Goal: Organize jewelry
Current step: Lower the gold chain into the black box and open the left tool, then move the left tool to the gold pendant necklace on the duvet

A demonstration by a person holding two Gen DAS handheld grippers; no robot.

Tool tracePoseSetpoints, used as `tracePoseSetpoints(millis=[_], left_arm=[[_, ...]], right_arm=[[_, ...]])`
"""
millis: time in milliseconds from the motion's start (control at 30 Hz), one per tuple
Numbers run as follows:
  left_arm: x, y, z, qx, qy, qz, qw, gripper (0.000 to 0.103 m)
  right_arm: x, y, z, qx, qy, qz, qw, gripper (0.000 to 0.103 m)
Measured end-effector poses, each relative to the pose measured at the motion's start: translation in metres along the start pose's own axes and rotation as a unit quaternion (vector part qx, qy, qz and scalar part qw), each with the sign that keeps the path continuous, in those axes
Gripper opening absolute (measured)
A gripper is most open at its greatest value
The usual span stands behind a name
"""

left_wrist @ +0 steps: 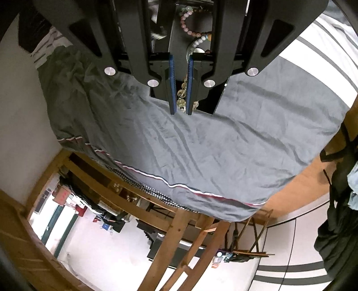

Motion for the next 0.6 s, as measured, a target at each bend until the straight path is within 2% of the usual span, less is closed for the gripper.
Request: tracePoseSetpoints(millis=[167,200,233,267,300,333,367,400,433,600], left_arm=[[0.0,-0.002,0.002,-0.005,-0.001,-0.005,1.0,0.008],[-0.001,-0.003,0.002,-0.005,-0.001,-0.006,1.0,0.012],[0.0,-0.003,0.002,-0.004,-0.002,-0.007,1.0,0.025],[0.0,-0.003,0.002,-0.003,-0.003,-0.009,0.9999,0.034],[0.001,-0.002,0.001,0.001,-0.005,-0.013,0.9999,0.056],[0.002,-0.001,0.001,0.006,-0.007,-0.014,0.9999,0.069],[0.005,0.001,0.0,0.014,-0.011,-0.013,0.9997,0.075],[0.006,0.002,-0.001,0.018,-0.014,-0.013,0.9997,0.086],[0.009,0.003,-0.001,0.021,-0.018,-0.01,0.9996,0.092],[0.038,-0.002,0.01,0.009,-0.082,0.009,0.9966,0.092]], right_arm=[[-0.001,-0.01,0.01,-0.025,0.003,0.005,1.0,0.01],[0.001,-0.01,0.011,-0.027,0.003,0.007,1.0,0.01],[0.002,-0.009,0.011,-0.026,0.001,0.01,1.0,0.01],[0.004,-0.008,0.011,-0.024,-0.001,0.013,1.0,0.015],[0.009,-0.006,0.011,-0.021,-0.004,0.018,1.0,0.021],[0.016,-0.001,0.01,-0.016,-0.011,0.025,0.999,0.041],[0.024,0.002,0.01,-0.011,-0.017,0.034,0.999,0.067],[0.034,0.009,0.01,-0.004,-0.026,0.046,0.999,0.075],[0.046,0.017,0.01,0.007,-0.034,0.06,0.998,0.081],[0.107,0.05,0.022,0.009,-0.063,0.119,0.991,0.081]])
Point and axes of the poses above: each gripper's, at about its wrist camera, not at the fingertips, and y roughly against the way its jaws point, x to its right, z to its underside, the point moved 6 cm from there along -y, roughly the way its jaws point, and after that the axes turned 10 degrees about x, right-handed, at the moved point
